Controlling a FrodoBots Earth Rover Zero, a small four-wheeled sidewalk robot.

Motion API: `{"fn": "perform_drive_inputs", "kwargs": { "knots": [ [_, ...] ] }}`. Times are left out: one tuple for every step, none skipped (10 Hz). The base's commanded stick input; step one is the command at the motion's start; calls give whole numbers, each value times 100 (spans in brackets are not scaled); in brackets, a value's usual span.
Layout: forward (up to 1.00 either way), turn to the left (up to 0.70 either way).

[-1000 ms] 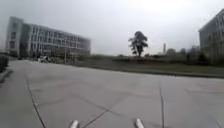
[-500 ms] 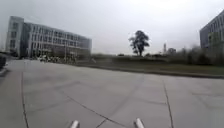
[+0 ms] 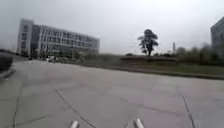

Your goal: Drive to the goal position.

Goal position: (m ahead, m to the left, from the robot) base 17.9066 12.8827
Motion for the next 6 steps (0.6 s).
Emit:
{"fn": "perform_drive_inputs", "kwargs": {
  "knots": [
    [70, 35],
    [70, 31],
    [70, 22],
    [70, 2],
    [70, 0],
    [70, 0]
  ]
}}
